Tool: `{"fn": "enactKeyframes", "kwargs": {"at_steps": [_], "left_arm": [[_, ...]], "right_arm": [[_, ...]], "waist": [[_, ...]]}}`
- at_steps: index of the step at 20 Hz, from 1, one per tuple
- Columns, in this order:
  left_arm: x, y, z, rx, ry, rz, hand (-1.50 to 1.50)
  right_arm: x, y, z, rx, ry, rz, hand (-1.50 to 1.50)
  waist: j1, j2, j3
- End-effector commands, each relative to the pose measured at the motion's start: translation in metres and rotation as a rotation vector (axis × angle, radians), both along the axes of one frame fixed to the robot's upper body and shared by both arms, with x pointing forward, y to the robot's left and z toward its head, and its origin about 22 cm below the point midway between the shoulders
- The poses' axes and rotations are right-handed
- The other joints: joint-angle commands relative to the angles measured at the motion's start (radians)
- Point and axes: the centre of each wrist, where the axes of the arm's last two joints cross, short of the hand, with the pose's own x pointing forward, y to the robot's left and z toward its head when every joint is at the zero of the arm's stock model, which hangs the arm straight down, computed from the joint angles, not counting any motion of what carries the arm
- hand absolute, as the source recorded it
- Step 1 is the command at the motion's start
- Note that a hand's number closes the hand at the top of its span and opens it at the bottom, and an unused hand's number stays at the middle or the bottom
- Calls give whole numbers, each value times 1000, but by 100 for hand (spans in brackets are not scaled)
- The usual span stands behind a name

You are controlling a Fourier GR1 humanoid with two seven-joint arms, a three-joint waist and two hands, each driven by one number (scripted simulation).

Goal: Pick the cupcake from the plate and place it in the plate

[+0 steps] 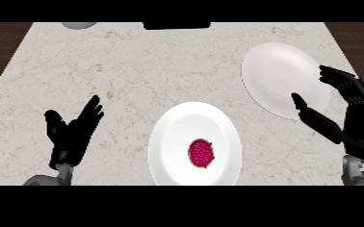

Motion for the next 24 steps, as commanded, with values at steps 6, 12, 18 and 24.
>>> {"fn": "enactKeyframes", "kwargs": {"at_steps": [6,12,18,24], "left_arm": [[-31,-31,-20,-26,0,-37,0],[-4,-25,-5,-3,1,-46,0],[-7,-30,-5,-26,5,-50,0],[-8,-53,-5,-29,2,-61,0]], "right_arm": [[-73,29,14,-109,7,-23,-150],[-88,34,19,-392,364,140,-150],[-99,77,55,-483,507,153,-150],[-71,138,39,-536,599,165,-150]], "waist": [[34,7,3],[36,11,-2],[51,10,-1],[56,11,2]]}}
